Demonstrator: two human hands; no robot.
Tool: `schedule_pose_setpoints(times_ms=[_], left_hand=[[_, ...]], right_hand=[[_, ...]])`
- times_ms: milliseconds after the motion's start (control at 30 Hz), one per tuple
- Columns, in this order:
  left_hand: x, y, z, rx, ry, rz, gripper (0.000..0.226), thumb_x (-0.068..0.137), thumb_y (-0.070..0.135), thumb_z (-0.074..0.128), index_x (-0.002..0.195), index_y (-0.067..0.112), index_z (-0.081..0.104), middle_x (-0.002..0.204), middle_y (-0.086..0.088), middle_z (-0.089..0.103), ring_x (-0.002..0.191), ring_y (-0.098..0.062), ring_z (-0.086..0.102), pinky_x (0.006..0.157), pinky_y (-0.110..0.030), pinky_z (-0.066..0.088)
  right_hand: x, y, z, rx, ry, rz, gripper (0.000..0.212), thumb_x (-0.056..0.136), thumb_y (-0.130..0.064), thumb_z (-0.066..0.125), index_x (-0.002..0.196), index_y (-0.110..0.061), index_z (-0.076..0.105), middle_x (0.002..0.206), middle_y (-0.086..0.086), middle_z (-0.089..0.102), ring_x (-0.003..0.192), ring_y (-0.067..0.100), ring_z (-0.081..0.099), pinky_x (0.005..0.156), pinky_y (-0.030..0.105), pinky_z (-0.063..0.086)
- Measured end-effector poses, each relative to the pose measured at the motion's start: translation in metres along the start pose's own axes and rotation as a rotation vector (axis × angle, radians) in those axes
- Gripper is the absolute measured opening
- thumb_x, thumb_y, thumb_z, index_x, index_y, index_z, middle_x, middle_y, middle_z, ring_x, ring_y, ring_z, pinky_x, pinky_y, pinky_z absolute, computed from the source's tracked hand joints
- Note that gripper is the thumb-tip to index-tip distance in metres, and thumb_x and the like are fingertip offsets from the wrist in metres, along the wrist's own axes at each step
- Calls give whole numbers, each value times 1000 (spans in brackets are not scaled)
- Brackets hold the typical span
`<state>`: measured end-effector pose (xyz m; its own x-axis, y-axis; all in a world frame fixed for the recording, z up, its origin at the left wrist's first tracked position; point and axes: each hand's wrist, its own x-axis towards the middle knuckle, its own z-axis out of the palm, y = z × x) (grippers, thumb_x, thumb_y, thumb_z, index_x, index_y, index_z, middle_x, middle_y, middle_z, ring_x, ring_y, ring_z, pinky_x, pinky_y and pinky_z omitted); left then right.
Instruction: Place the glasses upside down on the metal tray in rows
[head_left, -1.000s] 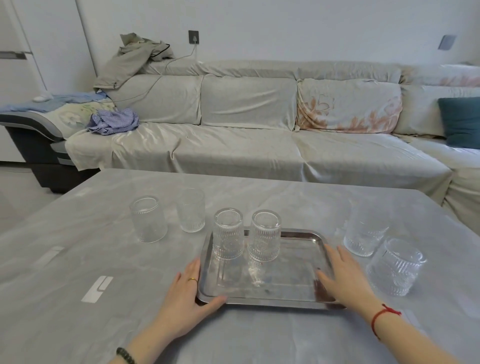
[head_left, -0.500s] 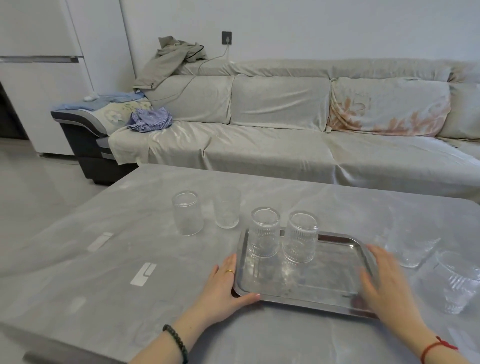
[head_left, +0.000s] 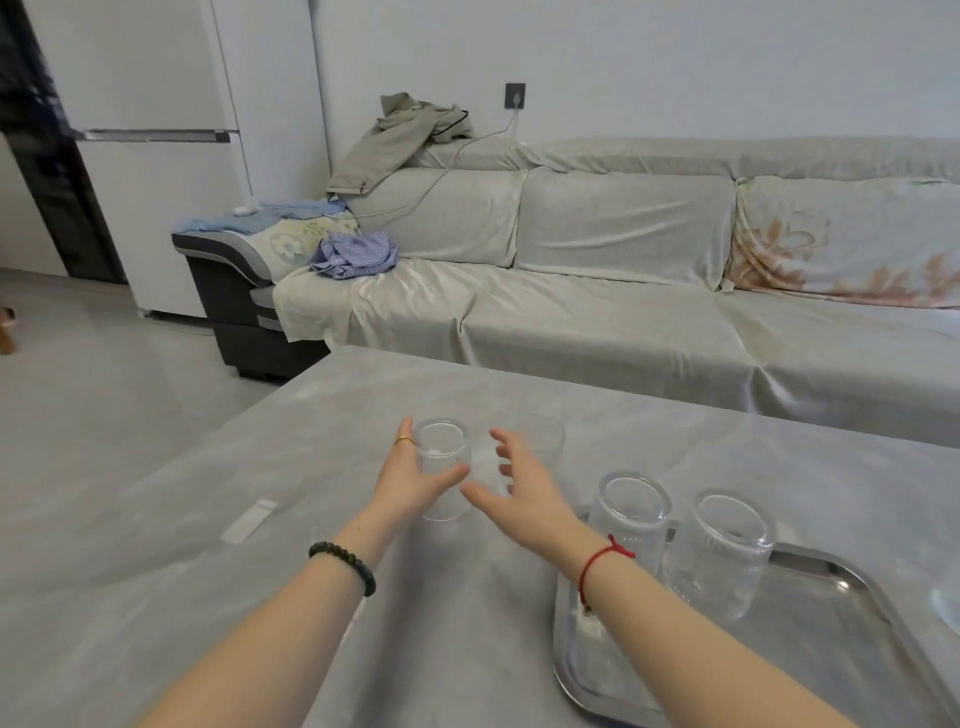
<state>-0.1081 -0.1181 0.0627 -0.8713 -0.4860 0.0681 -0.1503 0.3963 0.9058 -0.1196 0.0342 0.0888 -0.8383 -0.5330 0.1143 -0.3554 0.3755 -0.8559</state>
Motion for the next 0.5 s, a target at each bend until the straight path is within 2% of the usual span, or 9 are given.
schedule_pose_setpoints(times_ms=[67,167,267,333,433,500], left_hand=[[10,-8,6,-12,-17,-38,101,66,20,78,142,13,12,144,-8,36,131,-22,37,98,-26,29],[17,-16,11,-10,51,-38,79,61,20,81,126,12,36,118,-8,55,107,-23,53,84,-27,38],[9,-21,8,-20,103,27,65,56,26,84,108,19,46,100,1,60,92,-17,57,75,-26,42],[-4,-18,5,-43,113,87,61,53,28,85,101,26,47,92,10,62,87,-12,60,70,-24,43],[-34,-6,2,-100,96,173,56,52,30,85,96,37,51,91,15,66,84,6,61,69,-13,46],[-57,6,2,-110,71,241,57,49,31,86,93,41,52,91,14,66,83,14,58,65,-2,42]], right_hand=[[14,4,14,28,-13,57,74,81,-30,63,140,-19,20,147,6,31,134,23,33,110,40,32],[24,13,29,57,-50,93,75,83,-26,60,142,-18,16,149,7,29,135,23,32,110,39,32],[25,20,36,86,-74,82,75,80,-16,60,142,-18,17,145,5,34,132,22,35,105,30,34],[21,20,36,125,-58,39,75,75,-11,65,138,-18,24,133,0,45,127,19,42,97,18,36],[6,15,30,217,0,-56,75,64,-6,73,125,-29,37,114,-15,54,111,0,52,85,2,37],[-13,14,24,237,29,-91,78,55,-5,77,114,-39,39,109,-25,54,104,-11,52,82,-1,38]])
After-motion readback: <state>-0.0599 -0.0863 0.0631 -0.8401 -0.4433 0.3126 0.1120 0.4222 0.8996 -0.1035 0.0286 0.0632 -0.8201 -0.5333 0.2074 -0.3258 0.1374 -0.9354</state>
